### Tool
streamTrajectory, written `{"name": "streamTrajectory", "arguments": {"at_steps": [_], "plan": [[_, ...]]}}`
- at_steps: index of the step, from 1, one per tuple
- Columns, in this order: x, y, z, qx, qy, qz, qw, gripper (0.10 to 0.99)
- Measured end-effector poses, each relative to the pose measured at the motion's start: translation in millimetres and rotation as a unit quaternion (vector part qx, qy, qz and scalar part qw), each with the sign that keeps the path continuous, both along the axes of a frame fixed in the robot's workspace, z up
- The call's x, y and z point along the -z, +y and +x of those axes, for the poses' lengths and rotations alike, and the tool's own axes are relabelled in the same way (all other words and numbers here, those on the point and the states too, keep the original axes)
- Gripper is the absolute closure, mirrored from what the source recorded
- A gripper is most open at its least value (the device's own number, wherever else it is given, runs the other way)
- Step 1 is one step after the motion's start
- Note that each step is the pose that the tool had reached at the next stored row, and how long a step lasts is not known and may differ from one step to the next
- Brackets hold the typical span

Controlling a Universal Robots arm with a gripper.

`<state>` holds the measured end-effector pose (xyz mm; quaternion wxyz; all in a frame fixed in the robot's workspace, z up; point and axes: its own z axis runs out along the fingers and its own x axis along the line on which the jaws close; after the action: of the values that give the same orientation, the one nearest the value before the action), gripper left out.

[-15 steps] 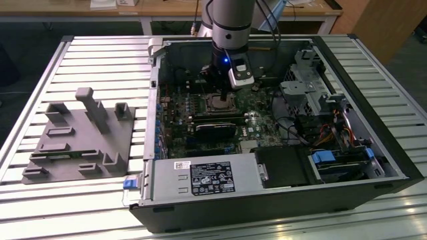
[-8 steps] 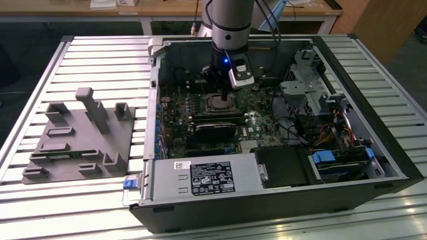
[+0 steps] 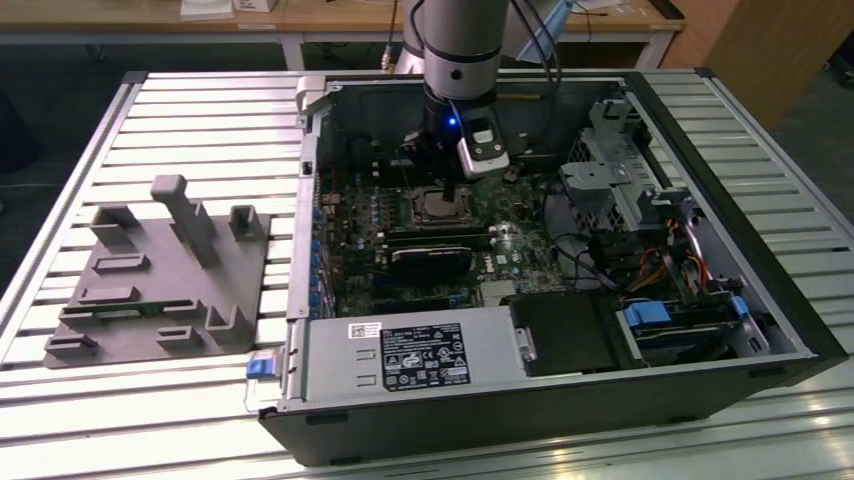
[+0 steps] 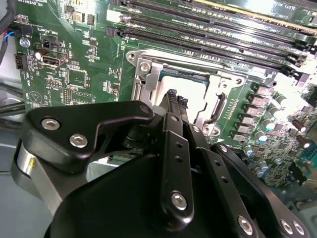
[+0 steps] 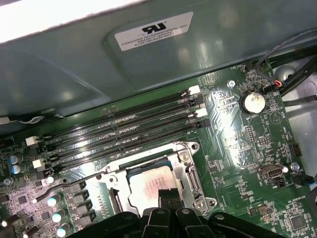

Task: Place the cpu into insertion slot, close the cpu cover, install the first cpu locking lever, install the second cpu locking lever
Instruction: 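Close the cpu cover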

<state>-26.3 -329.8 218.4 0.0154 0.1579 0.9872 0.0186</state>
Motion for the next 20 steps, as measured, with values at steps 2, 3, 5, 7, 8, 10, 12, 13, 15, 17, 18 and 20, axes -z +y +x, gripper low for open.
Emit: {"name": "streamTrajectory", "arguments": {"at_steps": [2, 3, 5, 7, 8, 10, 12, 13, 15, 17, 18, 20], "plan": [[0.0, 0.0, 0.0, -0.004, -0.0010, 0.0001, 1.0000, 0.980], [0.0, 0.0, 0.0, -0.006, -0.0017, 0.0000, 1.0000, 0.980], [0.1, 0.0, 0.0, -0.012, -0.0033, 0.0004, 0.9999, 0.980], [0.4, -0.1, -0.1, -0.019, -0.0041, 0.0027, 0.9998, 0.980], [0.6, 0.0, -0.1, -0.023, -0.0043, 0.0040, 0.9997, 0.980], [0.9, 0.0, 0.0, -0.033, -0.0044, 0.0064, 0.9994, 0.980], [1.3, 0.0, -0.1, -0.044, -0.0044, 0.0081, 0.9990, 0.980], [1.6, 0.0, -0.5, -0.048, -0.0044, 0.0084, 0.9988, 0.980], [1.9, -0.3, -1.8, -0.055, -0.0044, 0.0084, 0.9985, 0.980], [2.4, -0.7, -3.5, -0.060, -0.0044, 0.0083, 0.9982, 0.980], [2.7, -0.9, -4.3, -0.063, -0.0044, 0.0084, 0.9980, 0.980], [3.6, -1.4, -5.5, -0.070, -0.0044, 0.0085, 0.9975, 0.980]]}}
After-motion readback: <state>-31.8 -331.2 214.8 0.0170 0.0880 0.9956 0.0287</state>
